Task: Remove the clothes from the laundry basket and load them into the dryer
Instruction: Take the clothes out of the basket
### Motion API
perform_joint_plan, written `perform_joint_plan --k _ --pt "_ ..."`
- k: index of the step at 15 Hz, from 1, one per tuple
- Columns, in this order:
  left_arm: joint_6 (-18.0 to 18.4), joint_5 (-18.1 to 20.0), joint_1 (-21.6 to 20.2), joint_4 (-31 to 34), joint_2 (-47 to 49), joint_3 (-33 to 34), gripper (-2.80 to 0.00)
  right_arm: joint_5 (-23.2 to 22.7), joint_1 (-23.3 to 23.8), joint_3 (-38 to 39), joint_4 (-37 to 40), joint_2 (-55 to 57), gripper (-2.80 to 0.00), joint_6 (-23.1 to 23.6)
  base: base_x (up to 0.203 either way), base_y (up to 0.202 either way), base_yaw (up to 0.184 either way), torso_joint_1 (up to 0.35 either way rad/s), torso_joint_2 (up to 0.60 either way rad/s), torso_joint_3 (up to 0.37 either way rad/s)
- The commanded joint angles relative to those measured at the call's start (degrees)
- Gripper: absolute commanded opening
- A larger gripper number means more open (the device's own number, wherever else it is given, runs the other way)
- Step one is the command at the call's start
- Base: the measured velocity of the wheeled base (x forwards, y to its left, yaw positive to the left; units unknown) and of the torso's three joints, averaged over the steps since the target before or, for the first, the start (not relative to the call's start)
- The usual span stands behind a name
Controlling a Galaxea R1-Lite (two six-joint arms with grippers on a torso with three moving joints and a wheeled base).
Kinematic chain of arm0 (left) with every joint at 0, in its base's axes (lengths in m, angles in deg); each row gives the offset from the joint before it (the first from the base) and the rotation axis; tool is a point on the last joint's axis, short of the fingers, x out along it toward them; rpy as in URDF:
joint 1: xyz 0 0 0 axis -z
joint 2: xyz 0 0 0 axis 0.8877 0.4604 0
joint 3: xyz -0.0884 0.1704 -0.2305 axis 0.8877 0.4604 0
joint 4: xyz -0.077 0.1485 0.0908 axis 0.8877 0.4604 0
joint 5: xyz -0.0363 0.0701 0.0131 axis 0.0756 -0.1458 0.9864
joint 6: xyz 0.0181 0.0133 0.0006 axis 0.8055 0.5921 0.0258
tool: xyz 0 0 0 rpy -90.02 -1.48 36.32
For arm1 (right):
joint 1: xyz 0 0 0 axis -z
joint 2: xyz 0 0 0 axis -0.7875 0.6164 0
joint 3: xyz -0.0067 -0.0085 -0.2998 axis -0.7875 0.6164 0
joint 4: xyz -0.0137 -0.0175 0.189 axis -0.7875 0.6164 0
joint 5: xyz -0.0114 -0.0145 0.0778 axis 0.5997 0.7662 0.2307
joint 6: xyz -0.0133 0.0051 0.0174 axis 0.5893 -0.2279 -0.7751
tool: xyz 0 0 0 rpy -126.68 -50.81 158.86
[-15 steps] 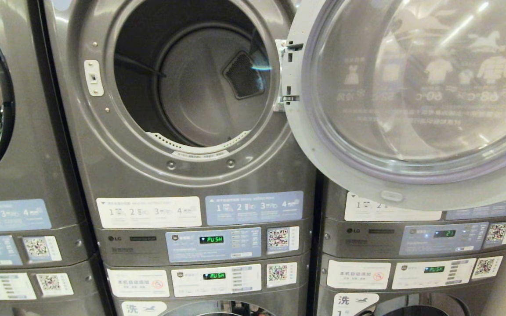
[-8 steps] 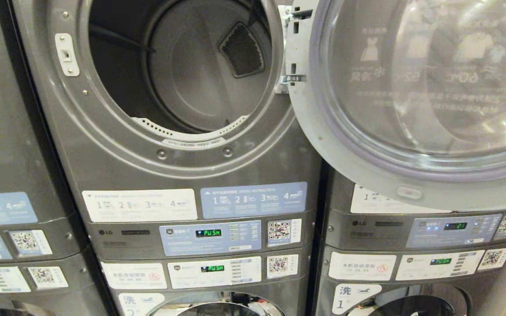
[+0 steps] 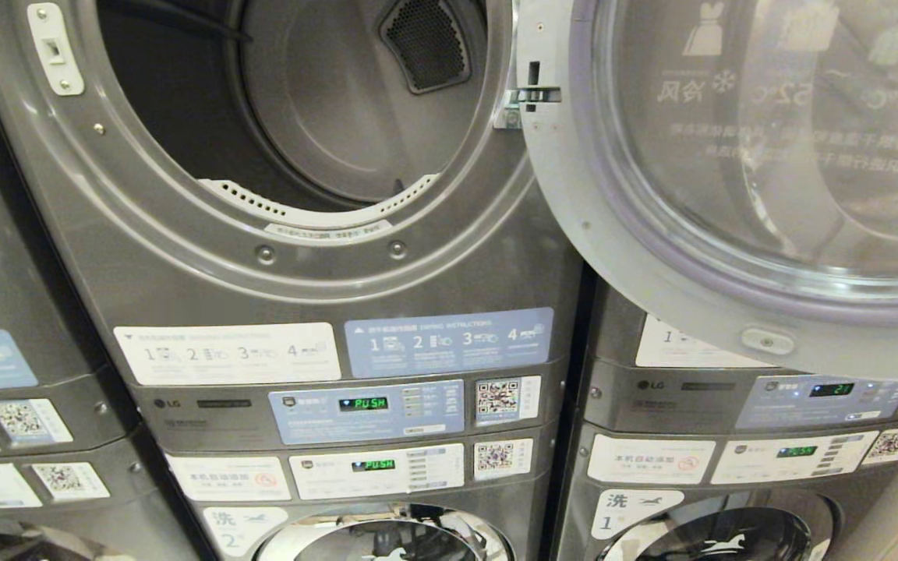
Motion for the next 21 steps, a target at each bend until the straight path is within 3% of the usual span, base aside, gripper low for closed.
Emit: perform_joint_plan --k 1,21 --pt "-0.3 -0.1 0.0 0.0 0.0 0.1 -2.80 0.0 0.0 0.0 0.0 0.0 -2.80 0.0 0.000 0.000 0.000 0.002 0.00 -0.032" --pt "-1.1 -0.2 0.0 0.0 0.0 0.1 -2.80 0.0 0.0 0.0 0.0 0.0 -2.80 0.0 0.000 0.000 0.000 -0.040 0.09 0.045"
